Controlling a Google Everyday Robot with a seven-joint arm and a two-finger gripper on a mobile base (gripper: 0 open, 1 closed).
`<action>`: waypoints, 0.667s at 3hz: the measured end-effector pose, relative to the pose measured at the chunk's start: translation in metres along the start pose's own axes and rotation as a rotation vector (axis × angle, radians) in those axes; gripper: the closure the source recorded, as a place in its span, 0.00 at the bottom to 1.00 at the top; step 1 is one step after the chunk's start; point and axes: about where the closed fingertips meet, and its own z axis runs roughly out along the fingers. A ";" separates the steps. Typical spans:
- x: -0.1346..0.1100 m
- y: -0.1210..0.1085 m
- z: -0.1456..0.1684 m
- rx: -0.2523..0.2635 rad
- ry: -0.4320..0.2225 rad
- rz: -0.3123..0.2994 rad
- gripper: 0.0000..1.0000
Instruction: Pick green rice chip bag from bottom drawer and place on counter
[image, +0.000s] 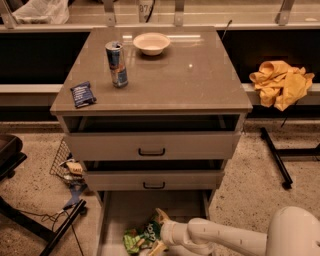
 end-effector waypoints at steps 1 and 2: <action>0.012 0.013 0.034 -0.015 -0.010 -0.007 0.00; 0.028 0.022 0.071 -0.027 -0.014 -0.006 0.02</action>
Offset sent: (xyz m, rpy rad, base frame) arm 0.0012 0.0635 -0.0997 0.0145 0.0103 0.0441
